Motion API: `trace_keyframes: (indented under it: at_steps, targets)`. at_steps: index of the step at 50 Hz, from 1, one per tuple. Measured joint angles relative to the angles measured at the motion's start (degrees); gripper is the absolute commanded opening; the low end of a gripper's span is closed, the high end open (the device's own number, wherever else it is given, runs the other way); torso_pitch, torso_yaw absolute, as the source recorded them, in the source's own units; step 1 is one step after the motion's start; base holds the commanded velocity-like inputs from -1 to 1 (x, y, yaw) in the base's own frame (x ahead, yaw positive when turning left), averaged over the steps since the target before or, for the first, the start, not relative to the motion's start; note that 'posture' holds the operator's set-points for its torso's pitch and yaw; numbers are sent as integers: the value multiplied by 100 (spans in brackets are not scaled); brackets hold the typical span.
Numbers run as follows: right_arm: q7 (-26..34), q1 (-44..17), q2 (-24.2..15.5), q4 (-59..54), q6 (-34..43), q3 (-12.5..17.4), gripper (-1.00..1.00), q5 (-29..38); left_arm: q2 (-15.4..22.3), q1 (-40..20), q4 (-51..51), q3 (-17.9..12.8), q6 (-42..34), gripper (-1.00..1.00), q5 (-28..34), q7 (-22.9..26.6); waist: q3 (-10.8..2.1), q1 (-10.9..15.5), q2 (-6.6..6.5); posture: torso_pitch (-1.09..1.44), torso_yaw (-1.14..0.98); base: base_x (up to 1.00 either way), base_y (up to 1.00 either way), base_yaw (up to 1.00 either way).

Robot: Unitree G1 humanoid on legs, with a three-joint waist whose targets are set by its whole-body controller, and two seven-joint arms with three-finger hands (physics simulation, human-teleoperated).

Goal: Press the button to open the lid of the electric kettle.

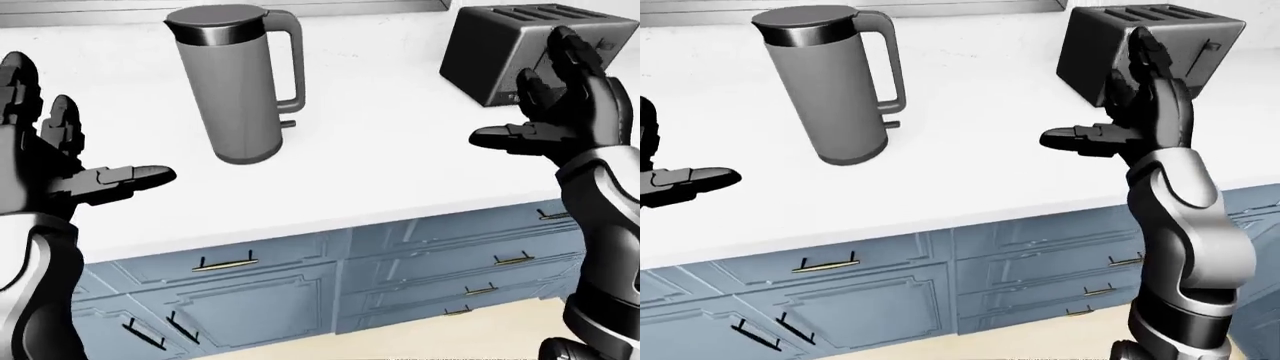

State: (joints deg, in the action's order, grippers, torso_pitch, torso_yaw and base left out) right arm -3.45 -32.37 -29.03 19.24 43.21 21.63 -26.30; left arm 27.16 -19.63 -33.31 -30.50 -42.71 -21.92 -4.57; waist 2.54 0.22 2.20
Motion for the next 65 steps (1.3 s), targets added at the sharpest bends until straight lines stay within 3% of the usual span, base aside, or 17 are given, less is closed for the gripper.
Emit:
trace_keyframes:
  at_steps: [1,5,9,12,17,22,25,27,31,35,38,43,52,53,56,59,65]
  targets:
    - [-6,31,16,-34,5,21,100,15,-22,31,2,46,-2,100,-5,12,27,-35,-54,0,0,15,13,0]
    - [-41,68,24,-151,117,36,100,60,-25,31,58,127,-76,100,-34,64,-25,-73,-35,0,0,15,13,0]
    - [-27,2,2,-41,59,47,100,49,6,-15,-37,47,-31,100,-13,52,21,-94,-335,0,0,14,13,0]
    - [-20,-29,18,-29,23,39,100,40,33,-26,-54,21,14,100,3,46,-38,-89,-626,0,0,14,12,0]
    - [29,34,72,-97,137,-117,100,-37,12,26,94,-26,-92,100,45,-3,0,21,-506,0,0,15,12,0]
    - [-6,-45,14,-6,98,-6,100,-31,44,-26,3,-21,-44,100,25,9,1,26,-191,0,0,15,12,0]
    - [-17,-77,-6,32,59,0,100,-35,70,-63,1,-32,-29,100,15,10,-30,39,98,0,0,15,12,0]
    - [-31,-40,-15,-12,58,47,100,-29,0,-28,-10,36,-32,100,-1,16,20,-40,-35,0,0,14,11,0]
    - [-80,-3,-9,-135,146,48,100,7,-7,-23,44,124,-111,100,-46,41,-29,-73,-26,0,0,15,11,0]
    - [-64,-39,-26,-39,89,48,100,-10,22,-45,-38,54,-56,100,-34,34,24,-90,-330,0,0,14,10,0]
    - [-72,-60,12,-23,59,25,100,-9,54,-41,-33,16,15,100,-14,38,-21,-80,-630,0,0,14,3,0]
    - [-4,39,75,-86,166,-138,100,-74,16,37,99,-36,-89,100,36,-21,-9,41,-526,0,0,14,0,0]
    - [-43,-75,0,-14,21,-4,100,-45,43,-27,-9,-38,-13,100,17,8,-50,57,87,0,0,14,1,0]
    - [-54,-54,-5,-45,10,23,100,-39,6,-14,-15,-3,-17,100,8,14,-17,7,2,0,0,6,0,0]
    - [-118,-1,-7,-138,50,96,100,-18,8,4,-23,75,-50,100,-35,51,91,-43,-61,0,0,4,0,0]
    - [-150,-40,-17,-157,70,76,100,-18,29,-29,0,58,-62,100,-41,58,105,-70,-320,0,0,1,0,0]
    - [-151,-35,19,-171,117,-12,100,-125,24,11,-18,12,-70,100,-7,26,48,-3,-288,0,0,0,0,0]
